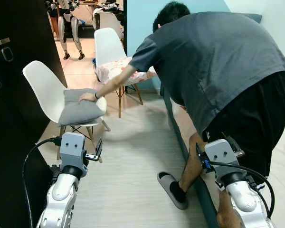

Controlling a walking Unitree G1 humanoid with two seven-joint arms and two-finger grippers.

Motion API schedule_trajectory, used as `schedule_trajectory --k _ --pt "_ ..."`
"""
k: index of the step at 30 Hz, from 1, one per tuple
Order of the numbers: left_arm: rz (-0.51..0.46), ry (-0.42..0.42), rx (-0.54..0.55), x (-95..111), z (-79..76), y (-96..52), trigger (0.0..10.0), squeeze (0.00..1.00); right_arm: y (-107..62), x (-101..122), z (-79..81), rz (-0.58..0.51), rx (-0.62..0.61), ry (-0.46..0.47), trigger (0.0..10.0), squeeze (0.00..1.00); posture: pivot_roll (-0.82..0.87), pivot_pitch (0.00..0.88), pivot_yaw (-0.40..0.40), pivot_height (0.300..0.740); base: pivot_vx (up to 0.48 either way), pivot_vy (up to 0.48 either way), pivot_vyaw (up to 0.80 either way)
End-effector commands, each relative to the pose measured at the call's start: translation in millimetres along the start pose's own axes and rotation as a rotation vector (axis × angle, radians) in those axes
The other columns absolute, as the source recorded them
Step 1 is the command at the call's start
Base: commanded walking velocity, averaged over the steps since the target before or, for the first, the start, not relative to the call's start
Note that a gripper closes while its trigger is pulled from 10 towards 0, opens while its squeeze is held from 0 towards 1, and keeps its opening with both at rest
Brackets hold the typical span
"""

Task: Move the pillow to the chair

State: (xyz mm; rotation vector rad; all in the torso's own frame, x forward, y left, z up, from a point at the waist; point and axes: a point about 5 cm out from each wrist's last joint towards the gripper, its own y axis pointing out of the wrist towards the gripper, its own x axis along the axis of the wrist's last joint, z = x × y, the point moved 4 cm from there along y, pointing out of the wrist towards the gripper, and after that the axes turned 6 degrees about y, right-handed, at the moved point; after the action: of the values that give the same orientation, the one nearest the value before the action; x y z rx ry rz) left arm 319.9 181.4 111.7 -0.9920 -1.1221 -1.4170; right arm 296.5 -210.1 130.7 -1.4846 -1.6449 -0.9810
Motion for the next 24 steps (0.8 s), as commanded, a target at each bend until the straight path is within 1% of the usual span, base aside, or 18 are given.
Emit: schedule_trajectory --k 1,24 --pt "0.003 0.005 0.003 -2.5 3.4 -0.5 9.3 0.0 1.3 -0.8 3.7 0.001 0.011 0.006 10.0 0.0 -0.06 0.01 -0.028 0.74 0.0 0.0 0.0" --pt "0.008 0.001 0.0 -4.9 2.1 -0.8 9.1 0.0 0.5 -3.4 4.2 0.006 0.011 0.009 10.0 0.0 -0.06 0.0 -0.022 0.74 0.0 0.0 0.0"
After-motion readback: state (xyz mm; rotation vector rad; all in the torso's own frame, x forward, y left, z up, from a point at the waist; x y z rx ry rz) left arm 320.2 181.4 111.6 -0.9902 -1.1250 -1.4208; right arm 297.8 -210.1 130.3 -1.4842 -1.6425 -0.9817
